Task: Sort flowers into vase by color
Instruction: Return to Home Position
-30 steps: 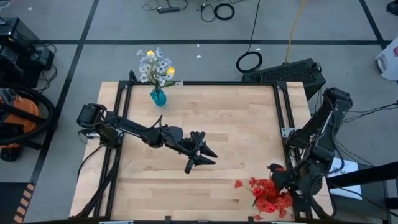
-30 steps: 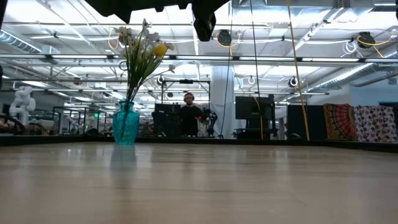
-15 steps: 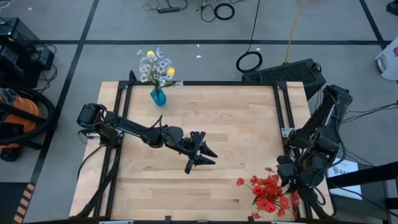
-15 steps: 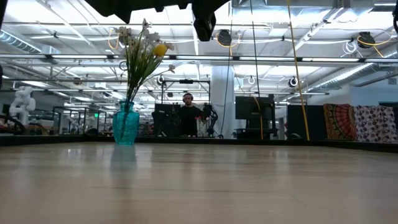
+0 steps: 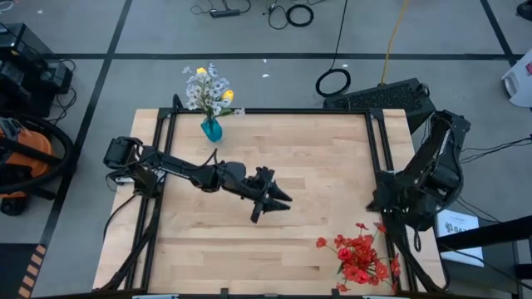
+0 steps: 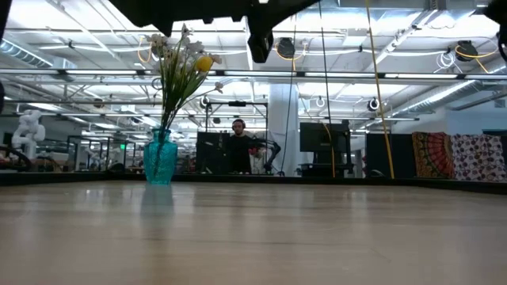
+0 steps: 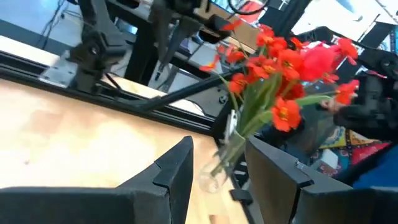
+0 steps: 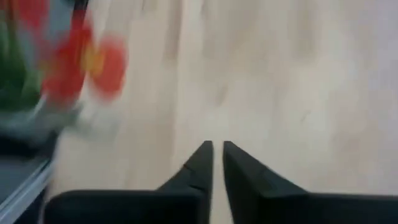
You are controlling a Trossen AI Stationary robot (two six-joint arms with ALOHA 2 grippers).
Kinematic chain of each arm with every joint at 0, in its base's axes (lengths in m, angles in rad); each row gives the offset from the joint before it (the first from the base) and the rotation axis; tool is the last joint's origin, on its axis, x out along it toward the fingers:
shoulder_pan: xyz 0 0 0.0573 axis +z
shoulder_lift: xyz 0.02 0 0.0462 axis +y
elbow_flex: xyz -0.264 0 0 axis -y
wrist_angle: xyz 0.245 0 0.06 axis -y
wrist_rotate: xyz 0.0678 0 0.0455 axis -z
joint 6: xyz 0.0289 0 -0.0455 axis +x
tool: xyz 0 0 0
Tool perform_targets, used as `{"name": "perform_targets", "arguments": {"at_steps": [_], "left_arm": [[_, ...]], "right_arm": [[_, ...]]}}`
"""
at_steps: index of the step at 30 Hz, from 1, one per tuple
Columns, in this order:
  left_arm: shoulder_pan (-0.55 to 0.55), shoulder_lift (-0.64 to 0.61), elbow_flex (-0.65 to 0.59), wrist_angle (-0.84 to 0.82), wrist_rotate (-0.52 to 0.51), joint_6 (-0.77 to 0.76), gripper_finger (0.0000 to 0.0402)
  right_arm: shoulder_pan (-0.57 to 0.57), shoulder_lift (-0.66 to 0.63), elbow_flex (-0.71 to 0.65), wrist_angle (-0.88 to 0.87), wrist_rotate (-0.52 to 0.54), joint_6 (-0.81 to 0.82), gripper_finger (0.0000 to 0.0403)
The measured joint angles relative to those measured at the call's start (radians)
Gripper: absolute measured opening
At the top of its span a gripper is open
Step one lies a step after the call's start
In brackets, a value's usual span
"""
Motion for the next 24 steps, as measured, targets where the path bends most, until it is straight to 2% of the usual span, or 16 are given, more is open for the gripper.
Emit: {"name": "perform_targets", "arguments": {"at_steps": [2,4,6,8,14,17,21,24], "left_arm": [[0.019,0.000,0.000,0.004,0.038,0.033,0.0150],[0.038,0.000,0.000,0.017,0.117,0.096,0.0150],[0.058,-0.001,0.000,0.016,0.195,0.126,0.0150],[0.077,-0.001,0.000,-0.019,0.201,0.123,0.0150],[0.082,-0.024,0.000,-0.174,-0.070,0.098,0.0150],[0.067,-0.057,0.000,-0.238,-0.180,0.140,0.0150],[0.058,-0.147,-0.057,-0.233,-0.205,0.205,0.0150],[0.060,-0.237,-0.163,-0.218,-0.205,0.227,0.0150]], "right_arm": [[-0.001,-0.010,0.000,0.032,0.137,-0.061,0.0008],[-0.014,-0.021,0.000,0.072,0.224,-0.100,0.0006],[-0.037,-0.033,0.000,0.100,0.252,-0.125,0.0003],[-0.061,-0.042,-0.001,0.121,0.256,-0.138,0.0001],[-0.145,-0.049,-0.066,0.169,0.259,-0.137,0.0001],[-0.182,-0.064,-0.142,0.279,0.253,-0.160,0.0000],[-0.245,-0.108,-0.286,0.514,0.174,-0.240,0.0000],[-0.299,-0.139,-0.397,0.694,0.138,-0.290,0.0000]]}}
